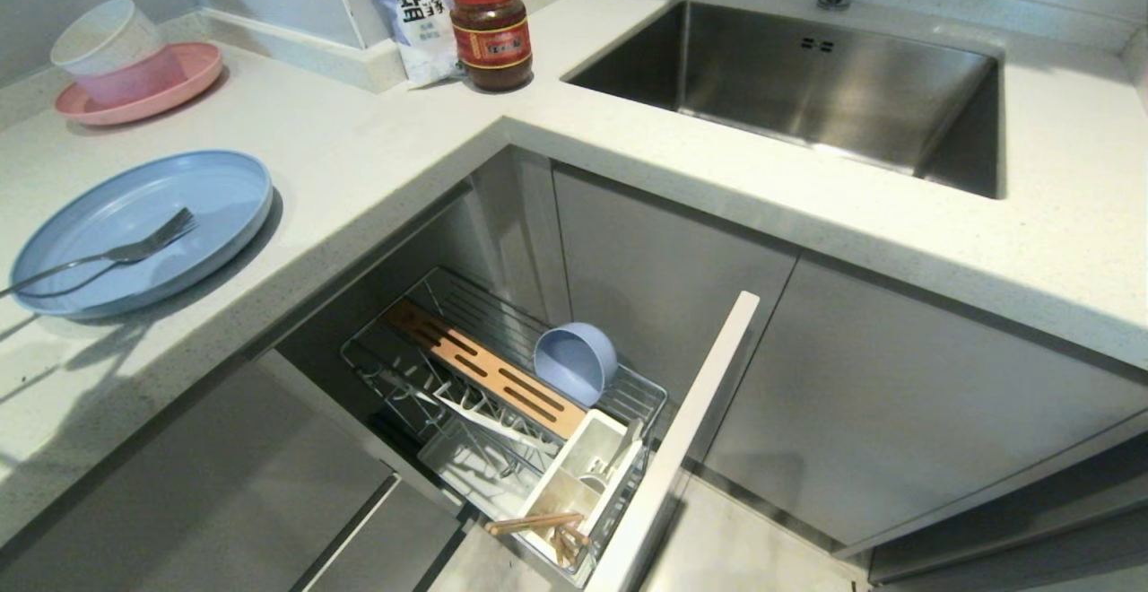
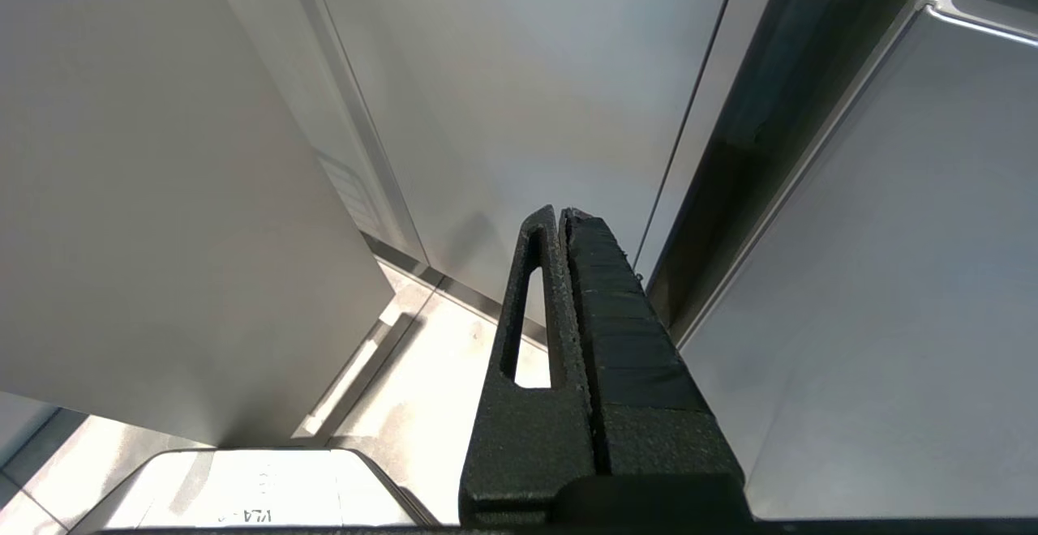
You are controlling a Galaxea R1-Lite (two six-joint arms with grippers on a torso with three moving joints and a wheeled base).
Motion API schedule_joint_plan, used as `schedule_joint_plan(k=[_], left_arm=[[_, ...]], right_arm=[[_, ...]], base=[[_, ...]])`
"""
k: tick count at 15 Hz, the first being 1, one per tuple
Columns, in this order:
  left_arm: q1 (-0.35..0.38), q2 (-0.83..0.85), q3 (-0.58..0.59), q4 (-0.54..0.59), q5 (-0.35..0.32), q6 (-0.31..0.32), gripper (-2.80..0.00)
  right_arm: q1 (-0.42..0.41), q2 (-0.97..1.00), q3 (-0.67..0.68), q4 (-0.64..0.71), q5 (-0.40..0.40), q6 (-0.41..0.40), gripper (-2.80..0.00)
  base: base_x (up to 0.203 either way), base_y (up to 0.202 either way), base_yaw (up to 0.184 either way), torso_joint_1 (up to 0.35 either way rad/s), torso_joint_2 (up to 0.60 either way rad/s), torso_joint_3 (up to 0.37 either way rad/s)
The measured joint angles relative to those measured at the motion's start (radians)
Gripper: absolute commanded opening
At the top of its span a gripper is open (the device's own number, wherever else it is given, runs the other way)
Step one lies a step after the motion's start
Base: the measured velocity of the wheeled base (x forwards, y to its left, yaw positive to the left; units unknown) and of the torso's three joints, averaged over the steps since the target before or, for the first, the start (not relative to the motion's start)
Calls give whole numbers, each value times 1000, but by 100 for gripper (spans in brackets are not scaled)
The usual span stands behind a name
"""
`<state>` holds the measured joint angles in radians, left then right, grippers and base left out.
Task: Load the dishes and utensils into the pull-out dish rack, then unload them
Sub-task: Pick up the fork and place it in the cupboard
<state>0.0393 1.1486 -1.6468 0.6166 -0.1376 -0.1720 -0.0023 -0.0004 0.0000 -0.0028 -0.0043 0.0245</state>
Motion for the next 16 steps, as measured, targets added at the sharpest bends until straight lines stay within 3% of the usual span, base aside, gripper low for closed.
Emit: schedule_joint_plan(k=[6,9,12,16], left_arm=[[432,-81,81,0,-153,260,-280],[594,-89,129,10,-229,421,-280],[673,-71,91,133,-321,525,-280],[686,15,-120,408,-371,571,-280]], right_arm=[[0,0,0,0,0,0,-280],[0,0,0,0,0,0,-280],[0,0,0,0,0,0,-280],[0,0,0,0,0,0,-280]], base=[[0,0,0,0,0,0],[0,0,0,0,0,0],[0,0,0,0,0,0],[0,0,0,0,0,0]])
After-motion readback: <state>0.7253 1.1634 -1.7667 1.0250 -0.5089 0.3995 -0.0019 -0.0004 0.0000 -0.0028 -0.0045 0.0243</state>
